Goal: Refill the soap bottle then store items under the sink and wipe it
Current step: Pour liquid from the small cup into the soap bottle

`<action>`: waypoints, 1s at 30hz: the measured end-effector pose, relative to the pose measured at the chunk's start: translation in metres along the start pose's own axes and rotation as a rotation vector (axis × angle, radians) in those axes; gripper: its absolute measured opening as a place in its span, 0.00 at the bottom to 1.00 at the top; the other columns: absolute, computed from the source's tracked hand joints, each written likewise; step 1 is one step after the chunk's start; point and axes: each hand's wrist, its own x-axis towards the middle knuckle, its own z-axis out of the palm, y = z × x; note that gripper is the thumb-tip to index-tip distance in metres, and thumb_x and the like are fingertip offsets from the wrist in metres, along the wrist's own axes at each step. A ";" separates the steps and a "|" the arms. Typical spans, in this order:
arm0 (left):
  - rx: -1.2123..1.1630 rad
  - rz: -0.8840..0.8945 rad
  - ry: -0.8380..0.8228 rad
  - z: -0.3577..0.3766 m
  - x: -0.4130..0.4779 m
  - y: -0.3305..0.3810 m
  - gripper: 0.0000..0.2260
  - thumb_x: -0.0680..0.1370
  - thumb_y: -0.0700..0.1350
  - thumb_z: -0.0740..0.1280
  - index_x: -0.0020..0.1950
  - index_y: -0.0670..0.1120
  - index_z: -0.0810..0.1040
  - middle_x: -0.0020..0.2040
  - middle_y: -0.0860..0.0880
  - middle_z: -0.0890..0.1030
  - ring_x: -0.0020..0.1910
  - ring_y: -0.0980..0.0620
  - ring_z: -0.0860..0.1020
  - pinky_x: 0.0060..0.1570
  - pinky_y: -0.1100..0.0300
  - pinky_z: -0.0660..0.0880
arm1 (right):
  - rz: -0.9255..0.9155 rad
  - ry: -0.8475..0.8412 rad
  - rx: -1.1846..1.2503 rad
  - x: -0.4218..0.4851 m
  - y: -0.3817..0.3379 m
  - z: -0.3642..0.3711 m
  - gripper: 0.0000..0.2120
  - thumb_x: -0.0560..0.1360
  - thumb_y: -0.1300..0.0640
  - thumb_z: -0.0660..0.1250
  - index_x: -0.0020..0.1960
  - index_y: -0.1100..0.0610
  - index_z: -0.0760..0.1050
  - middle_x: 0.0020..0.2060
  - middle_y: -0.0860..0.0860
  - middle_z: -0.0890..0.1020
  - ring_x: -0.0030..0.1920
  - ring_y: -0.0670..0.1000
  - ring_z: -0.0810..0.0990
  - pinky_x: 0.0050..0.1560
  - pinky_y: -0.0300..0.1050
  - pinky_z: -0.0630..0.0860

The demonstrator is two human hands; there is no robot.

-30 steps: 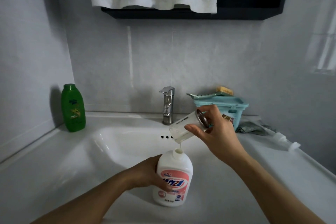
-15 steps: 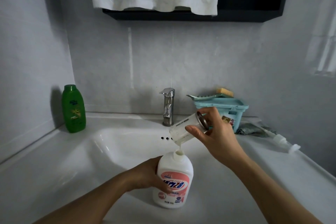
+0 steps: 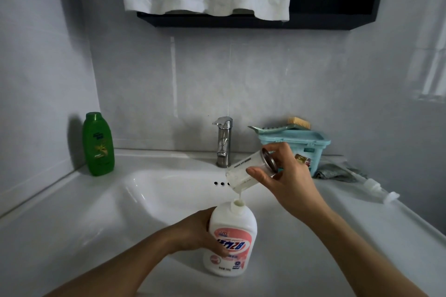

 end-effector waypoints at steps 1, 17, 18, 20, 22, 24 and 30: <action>0.003 -0.002 0.001 0.000 0.000 0.000 0.29 0.66 0.37 0.77 0.62 0.57 0.74 0.55 0.56 0.83 0.55 0.59 0.80 0.52 0.64 0.77 | 0.001 -0.002 0.000 0.000 -0.001 0.000 0.23 0.64 0.38 0.65 0.54 0.44 0.62 0.48 0.41 0.74 0.46 0.39 0.74 0.39 0.21 0.69; -0.002 -0.002 0.006 0.001 0.000 0.000 0.29 0.66 0.37 0.77 0.63 0.56 0.73 0.55 0.56 0.83 0.54 0.60 0.80 0.49 0.68 0.77 | 0.008 0.004 0.017 0.000 -0.002 0.000 0.23 0.64 0.40 0.66 0.53 0.46 0.62 0.48 0.44 0.75 0.46 0.42 0.74 0.39 0.18 0.67; -0.003 -0.005 0.004 0.001 0.000 0.000 0.29 0.66 0.37 0.77 0.63 0.55 0.73 0.55 0.56 0.83 0.54 0.60 0.80 0.48 0.68 0.77 | 0.010 0.003 0.019 0.000 -0.002 0.000 0.22 0.64 0.40 0.66 0.53 0.46 0.62 0.49 0.44 0.75 0.46 0.43 0.74 0.39 0.18 0.67; -0.004 -0.008 0.003 0.000 0.001 -0.001 0.30 0.66 0.37 0.77 0.64 0.55 0.73 0.56 0.55 0.83 0.55 0.60 0.80 0.50 0.66 0.77 | 0.006 0.004 0.016 0.000 -0.001 0.000 0.22 0.64 0.40 0.66 0.53 0.45 0.63 0.48 0.44 0.75 0.46 0.42 0.75 0.39 0.19 0.68; -0.003 -0.005 0.007 0.000 0.001 -0.001 0.30 0.66 0.37 0.77 0.64 0.55 0.74 0.56 0.55 0.83 0.56 0.58 0.80 0.55 0.62 0.77 | 0.004 0.004 0.014 0.000 -0.001 0.000 0.23 0.64 0.39 0.66 0.53 0.45 0.63 0.48 0.44 0.76 0.45 0.42 0.75 0.40 0.20 0.68; -0.004 0.002 0.006 0.000 0.001 -0.001 0.29 0.66 0.37 0.77 0.63 0.55 0.74 0.56 0.55 0.83 0.56 0.58 0.80 0.56 0.60 0.77 | 0.005 0.001 0.016 0.000 0.000 0.000 0.23 0.64 0.39 0.66 0.54 0.45 0.63 0.48 0.44 0.76 0.45 0.40 0.75 0.40 0.20 0.69; -0.015 0.023 0.007 0.001 0.001 -0.003 0.29 0.66 0.35 0.77 0.62 0.54 0.74 0.56 0.54 0.83 0.55 0.58 0.80 0.51 0.66 0.77 | 0.002 0.010 0.024 0.000 0.000 0.000 0.22 0.64 0.40 0.67 0.53 0.45 0.63 0.45 0.41 0.74 0.44 0.34 0.73 0.42 0.21 0.69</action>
